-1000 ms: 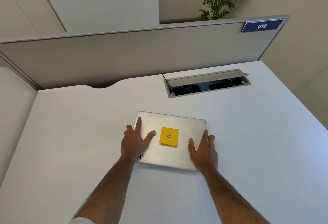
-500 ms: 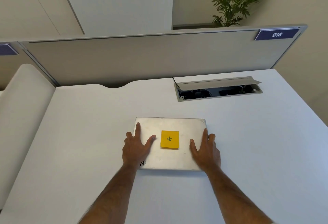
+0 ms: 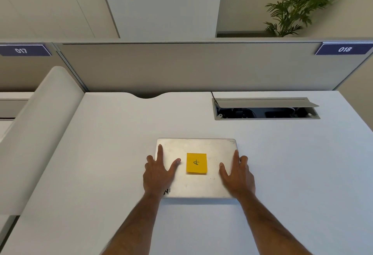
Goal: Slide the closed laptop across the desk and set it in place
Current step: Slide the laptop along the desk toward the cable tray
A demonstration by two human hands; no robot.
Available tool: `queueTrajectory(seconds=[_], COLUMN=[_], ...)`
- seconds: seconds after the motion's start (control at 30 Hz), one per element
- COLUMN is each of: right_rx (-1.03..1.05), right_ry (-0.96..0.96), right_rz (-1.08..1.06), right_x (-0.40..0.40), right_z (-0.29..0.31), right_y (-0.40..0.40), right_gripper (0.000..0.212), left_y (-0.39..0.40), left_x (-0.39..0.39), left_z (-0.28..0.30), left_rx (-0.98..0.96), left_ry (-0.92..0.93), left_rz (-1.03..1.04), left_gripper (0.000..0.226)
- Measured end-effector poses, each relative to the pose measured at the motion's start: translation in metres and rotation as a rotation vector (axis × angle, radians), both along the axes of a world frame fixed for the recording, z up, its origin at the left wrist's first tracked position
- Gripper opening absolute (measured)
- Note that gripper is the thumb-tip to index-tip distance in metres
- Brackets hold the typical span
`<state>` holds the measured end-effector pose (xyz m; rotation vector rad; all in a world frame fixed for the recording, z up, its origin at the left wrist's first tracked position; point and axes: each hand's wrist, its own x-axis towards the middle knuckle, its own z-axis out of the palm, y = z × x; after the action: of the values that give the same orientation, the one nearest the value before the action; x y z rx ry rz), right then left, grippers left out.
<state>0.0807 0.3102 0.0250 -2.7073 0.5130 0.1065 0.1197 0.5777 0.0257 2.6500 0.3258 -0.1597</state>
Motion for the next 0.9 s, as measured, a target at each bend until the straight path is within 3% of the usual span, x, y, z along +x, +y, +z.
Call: queueTrajectory(seconds=[0.9], right_rx=[-0.067], right_ry=[0.032], right_rz=[0.015], right_x=[0.006], right_z=[-0.006], right_y=[0.002], right_gripper=[0.078], left_y=[-0.002], left_x=[0.003], left_z=[-0.02], left_rx=[0.143], left_ry=[0.007], left_rz=[-0.009], left_gripper=[0.096])
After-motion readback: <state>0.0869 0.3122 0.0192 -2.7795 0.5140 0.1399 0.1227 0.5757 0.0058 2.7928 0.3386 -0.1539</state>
